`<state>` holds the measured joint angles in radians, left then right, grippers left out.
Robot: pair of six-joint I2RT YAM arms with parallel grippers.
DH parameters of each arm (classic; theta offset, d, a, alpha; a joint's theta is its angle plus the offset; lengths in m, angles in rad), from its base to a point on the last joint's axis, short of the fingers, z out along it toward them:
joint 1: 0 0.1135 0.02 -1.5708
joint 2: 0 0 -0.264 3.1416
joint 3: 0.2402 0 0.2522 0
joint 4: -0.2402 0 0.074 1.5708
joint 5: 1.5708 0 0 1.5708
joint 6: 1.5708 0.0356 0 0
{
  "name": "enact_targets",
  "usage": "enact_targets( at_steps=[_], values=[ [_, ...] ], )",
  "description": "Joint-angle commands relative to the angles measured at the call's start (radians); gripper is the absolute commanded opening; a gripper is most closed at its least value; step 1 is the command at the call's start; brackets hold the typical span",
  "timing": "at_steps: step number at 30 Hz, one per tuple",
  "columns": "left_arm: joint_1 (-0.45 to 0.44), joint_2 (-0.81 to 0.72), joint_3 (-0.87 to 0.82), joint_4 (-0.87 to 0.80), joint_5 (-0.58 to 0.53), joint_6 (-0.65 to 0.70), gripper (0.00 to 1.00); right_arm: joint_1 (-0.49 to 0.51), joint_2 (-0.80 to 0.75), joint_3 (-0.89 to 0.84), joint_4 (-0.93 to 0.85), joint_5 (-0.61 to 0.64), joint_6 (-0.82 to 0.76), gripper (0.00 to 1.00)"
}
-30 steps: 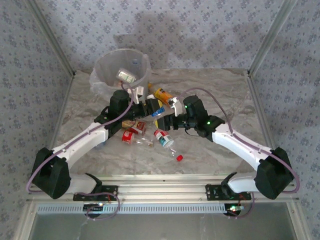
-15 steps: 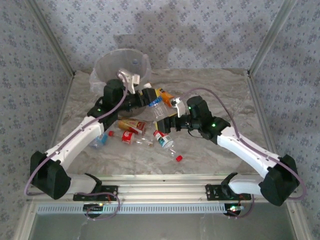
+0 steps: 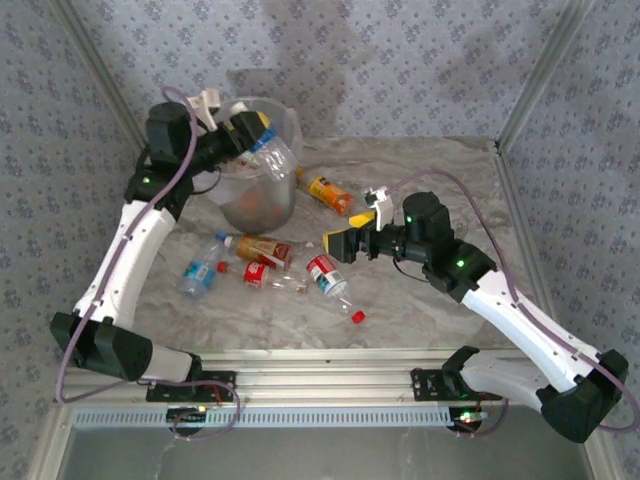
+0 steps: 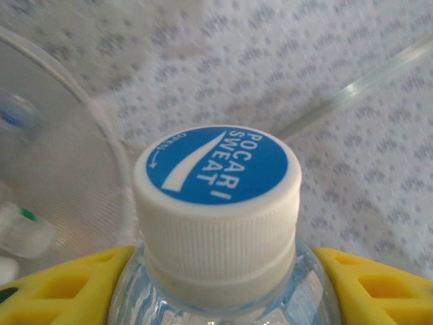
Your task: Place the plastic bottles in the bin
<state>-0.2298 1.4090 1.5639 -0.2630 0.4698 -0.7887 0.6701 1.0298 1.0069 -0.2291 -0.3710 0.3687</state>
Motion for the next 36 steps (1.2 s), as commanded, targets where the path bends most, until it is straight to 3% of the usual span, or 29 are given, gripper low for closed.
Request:
enact_targets(
  at_steps=[1, 9, 19, 30, 36],
  values=[
    [0.071, 0.053, 0.089, -0.051, -0.011, -0.029, 0.56, -0.004, -0.039, 0.005, -0.037, 0.044, -0.019, 1.0],
    [0.167, 0.165, 0.161, -0.066, -0.039, -0.033, 0.57, -0.011, -0.081, -0.016, -0.061, 0.072, -0.014, 1.0],
    [0.167, 0.227, 0.104, -0.071, -0.076, -0.01, 0.61, -0.017, -0.089, -0.019, -0.068, 0.091, -0.008, 1.0],
    [0.143, 0.217, 0.117, -0.147, -0.167, 0.072, 0.88, -0.022, -0.088, -0.016, -0.086, 0.102, 0.001, 1.0],
    [0.143, 0.155, 0.126, -0.168, -0.202, 0.128, 0.91, -0.024, -0.086, -0.019, -0.095, 0.111, -0.002, 1.0]
  ],
)
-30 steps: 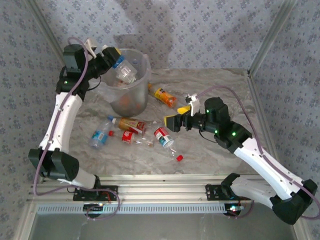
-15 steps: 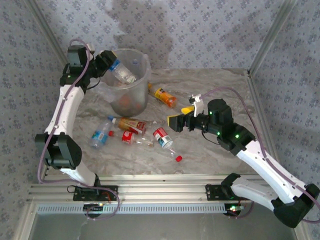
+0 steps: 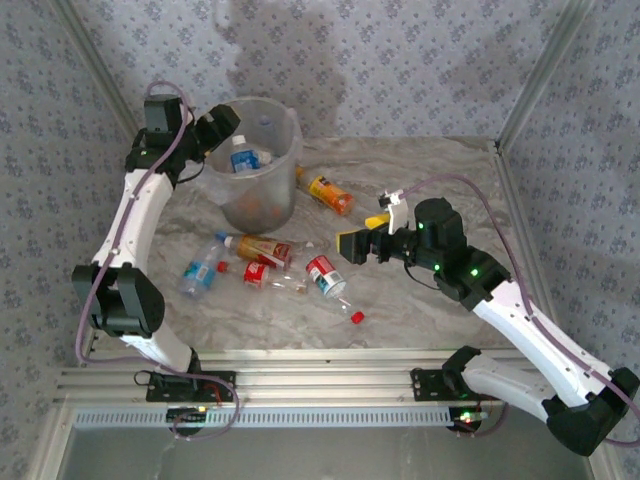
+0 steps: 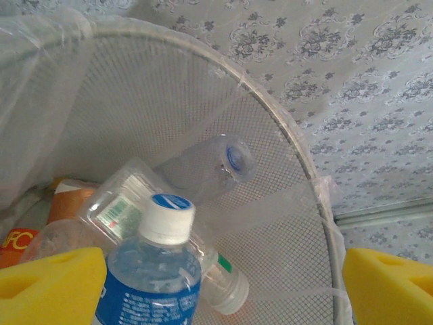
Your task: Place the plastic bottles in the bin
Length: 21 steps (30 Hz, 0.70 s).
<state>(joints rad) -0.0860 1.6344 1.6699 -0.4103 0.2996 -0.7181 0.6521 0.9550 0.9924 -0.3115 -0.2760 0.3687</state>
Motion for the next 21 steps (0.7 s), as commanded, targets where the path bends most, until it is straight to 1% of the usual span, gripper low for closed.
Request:
enact_targets(
  at_steps=[1, 3, 7, 8, 12, 16, 19, 21],
  values=[
    [0.0, -0.085, 0.022, -0.024, -0.032, 0.071, 0.91, -0.008, -0.01, -0.006, -0.014, 0.016, -0.001, 1.0],
    [0.0, -0.115, 0.019, -0.024, -0.02, 0.099, 0.92, -0.008, -0.004, -0.006, -0.023, 0.022, -0.004, 1.0],
    [-0.002, -0.183, -0.004, -0.019, 0.075, 0.179, 0.98, -0.007, 0.016, -0.006, -0.046, 0.034, -0.01, 1.0],
    [-0.005, -0.206, -0.02, -0.017, 0.098, 0.201, 0.99, -0.006, 0.025, -0.004, -0.057, 0.04, -0.011, 0.99],
    [-0.029, -0.311, -0.095, -0.042, 0.184, 0.306, 1.0, 0.018, 0.056, -0.002, -0.088, 0.058, -0.013, 0.94],
    [-0.068, -0.423, -0.181, -0.125, 0.193, 0.378, 1.0, 0.062, 0.09, 0.01, -0.12, 0.071, -0.047, 0.88],
    [-0.08, -0.515, -0.278, -0.166, 0.166, 0.386, 0.99, 0.101, 0.116, 0.005, -0.109, 0.044, -0.095, 0.84],
    [-0.08, -0.574, -0.343, -0.188, 0.171, 0.397, 1.0, 0.125, 0.142, 0.007, -0.109, 0.033, -0.129, 0.82]
  ],
)
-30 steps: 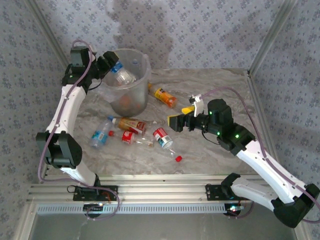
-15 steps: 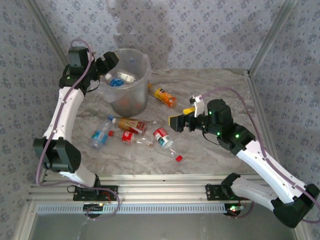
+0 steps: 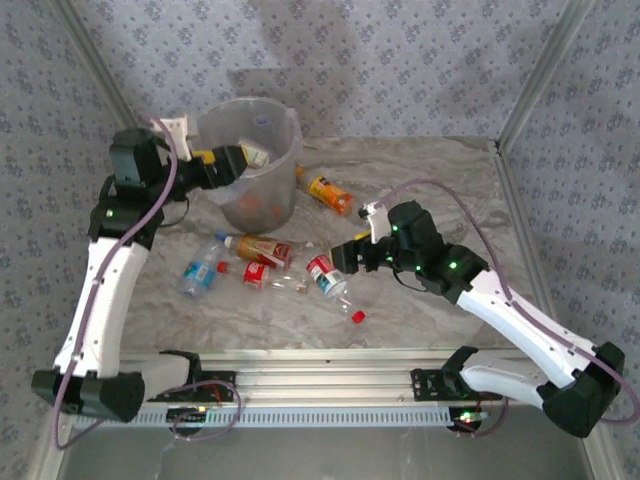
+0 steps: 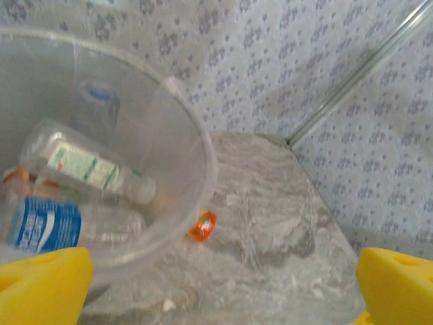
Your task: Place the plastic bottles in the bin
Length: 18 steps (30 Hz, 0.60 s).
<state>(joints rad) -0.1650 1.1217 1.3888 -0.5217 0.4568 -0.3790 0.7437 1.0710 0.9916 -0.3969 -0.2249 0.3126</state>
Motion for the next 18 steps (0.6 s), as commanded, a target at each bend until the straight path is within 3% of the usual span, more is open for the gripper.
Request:
enact_targets(
  at_steps=[1, 8, 18],
  values=[
    [-0.002, -0.095, -0.099, -0.082, 0.029, 0.069, 1.0, 0.044, 0.047, 0.02, -0.035, -0.019, -0.092, 0.81],
    [-0.008, -0.274, -0.259, -0.202, 0.048, 0.093, 1.0, 0.116, 0.221, 0.089, -0.064, -0.003, -0.185, 0.78],
    [-0.008, -0.348, -0.338, -0.26, 0.15, 0.137, 1.0, 0.159, 0.486, 0.192, -0.03, 0.087, -0.276, 0.74]
  ],
)
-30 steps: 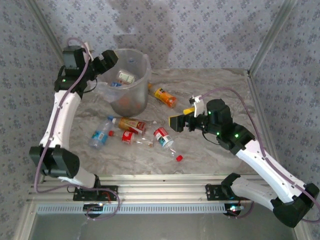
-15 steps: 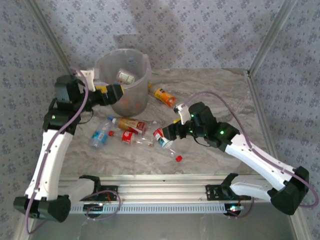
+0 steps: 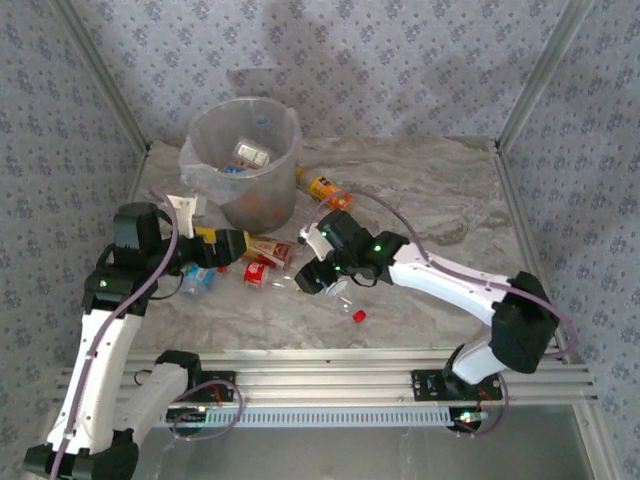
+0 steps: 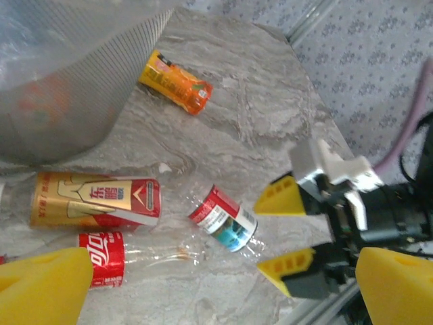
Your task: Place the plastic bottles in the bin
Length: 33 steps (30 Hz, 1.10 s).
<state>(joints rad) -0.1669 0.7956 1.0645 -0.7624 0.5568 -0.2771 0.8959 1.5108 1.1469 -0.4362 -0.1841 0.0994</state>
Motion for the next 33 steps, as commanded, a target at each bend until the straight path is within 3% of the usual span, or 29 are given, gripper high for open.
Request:
enact_targets(
  at_steps=[1, 6, 10, 23, 33],
  values=[
    [-0.006, -0.024, -0.019, -0.024, 0.052, 0.042, 1.0, 0.009, 0.069, 0.081, -0.002, 0.066, -0.072, 0.74],
    [-0.008, -0.026, -0.038, -0.015, 0.08, 0.036, 0.99, 0.016, 0.137, 0.121, -0.101, 0.228, -0.033, 0.75],
    [-0.008, -0.031, -0.057, 0.013, 0.086, 0.02, 1.0, 0.036, 0.107, 0.063, -0.14, 0.314, 0.036, 0.8],
    [-0.041, 0.007, -0.105, 0.119, 0.232, -0.012, 1.0, 0.057, -0.002, -0.175, -0.14, 0.327, 0.176, 0.85],
    [-0.15, 0.07, -0.105, 0.153, 0.182, -0.016, 1.0, 0.035, 0.052, -0.25, -0.029, 0.27, 0.213, 0.87]
  ],
)
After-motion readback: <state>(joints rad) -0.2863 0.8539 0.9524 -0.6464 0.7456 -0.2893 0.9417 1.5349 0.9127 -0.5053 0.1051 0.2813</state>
